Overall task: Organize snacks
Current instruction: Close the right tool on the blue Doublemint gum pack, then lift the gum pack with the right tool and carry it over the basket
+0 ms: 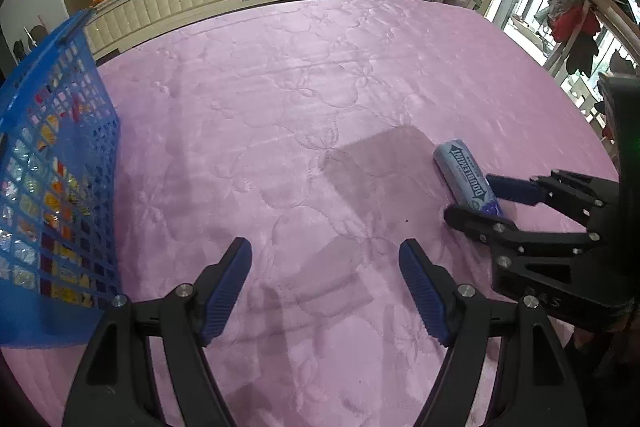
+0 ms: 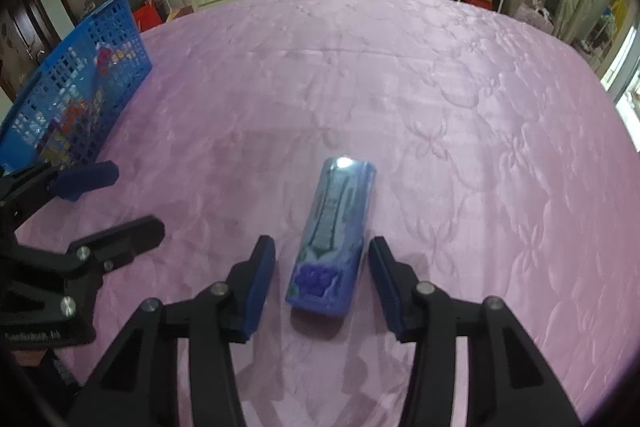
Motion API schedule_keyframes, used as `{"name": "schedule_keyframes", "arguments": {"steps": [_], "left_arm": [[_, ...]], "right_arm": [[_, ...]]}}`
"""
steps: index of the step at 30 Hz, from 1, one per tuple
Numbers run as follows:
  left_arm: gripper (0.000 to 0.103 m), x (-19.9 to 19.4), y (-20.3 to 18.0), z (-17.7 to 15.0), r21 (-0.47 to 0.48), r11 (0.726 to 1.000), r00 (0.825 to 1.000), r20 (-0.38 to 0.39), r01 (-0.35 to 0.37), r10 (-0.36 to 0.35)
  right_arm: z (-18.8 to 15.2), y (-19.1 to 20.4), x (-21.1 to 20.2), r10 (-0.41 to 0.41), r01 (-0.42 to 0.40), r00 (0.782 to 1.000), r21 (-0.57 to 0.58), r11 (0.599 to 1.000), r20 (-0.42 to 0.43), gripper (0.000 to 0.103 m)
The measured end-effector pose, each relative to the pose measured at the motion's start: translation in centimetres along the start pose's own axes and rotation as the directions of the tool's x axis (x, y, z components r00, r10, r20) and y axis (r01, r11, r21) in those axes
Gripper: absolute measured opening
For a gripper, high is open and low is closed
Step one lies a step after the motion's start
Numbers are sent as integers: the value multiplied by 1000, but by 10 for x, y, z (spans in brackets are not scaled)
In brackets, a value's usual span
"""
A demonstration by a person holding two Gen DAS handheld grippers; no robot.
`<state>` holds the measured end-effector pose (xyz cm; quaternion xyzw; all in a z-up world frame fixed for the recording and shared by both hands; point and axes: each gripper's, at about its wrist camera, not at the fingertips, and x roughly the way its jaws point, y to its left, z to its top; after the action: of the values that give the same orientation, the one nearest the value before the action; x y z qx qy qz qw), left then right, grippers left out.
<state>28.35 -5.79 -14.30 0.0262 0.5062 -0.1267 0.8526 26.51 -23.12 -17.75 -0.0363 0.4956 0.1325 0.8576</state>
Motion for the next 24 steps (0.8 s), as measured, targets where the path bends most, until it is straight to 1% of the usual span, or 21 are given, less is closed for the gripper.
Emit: {"name": "schedule_keyframes", "arguments": {"steps": [2, 3, 5, 7, 9, 11, 15, 24], "left_arm": [[74, 1, -2, 1, -2, 1000, 1000, 6, 5, -5], [74, 2, -5, 4, -1, 1000, 1000, 8, 3, -3], [74, 2, -4, 4, 7, 1000, 1000, 11, -5, 4], [74, 0, -3, 2, 5, 1000, 1000, 13, -8, 8], [74, -1, -2, 1, -3, 1000, 1000, 16, -4, 4], [74, -2, -5, -1, -9, 1000, 1000, 20, -4, 4], [74, -10, -4, -7, -5, 1000, 999, 30, -10, 10], [74, -49, 3, -21, -17, 1000, 996, 89, -15, 16]], "right_arm": [[1, 2, 1, -29, 29, 999, -23, 999, 16, 43], [1, 3, 1, -42, 43, 999, -33, 999, 27, 41], [0, 3, 2, -47, 48, 998, -39, 998, 44, 40], [0, 4, 3, -38, 40, 998, -41, 998, 51, 37], [0, 3, 2, -3, 5, 999, -31, 1000, 53, 35], [-1, 0, 1, 25, -24, 998, -20, 1000, 50, 35], [-4, 4, -7, 43, -42, 998, -21, 999, 45, 34], [-11, 26, -47, 76, -72, 992, -43, 997, 97, 34]]}}
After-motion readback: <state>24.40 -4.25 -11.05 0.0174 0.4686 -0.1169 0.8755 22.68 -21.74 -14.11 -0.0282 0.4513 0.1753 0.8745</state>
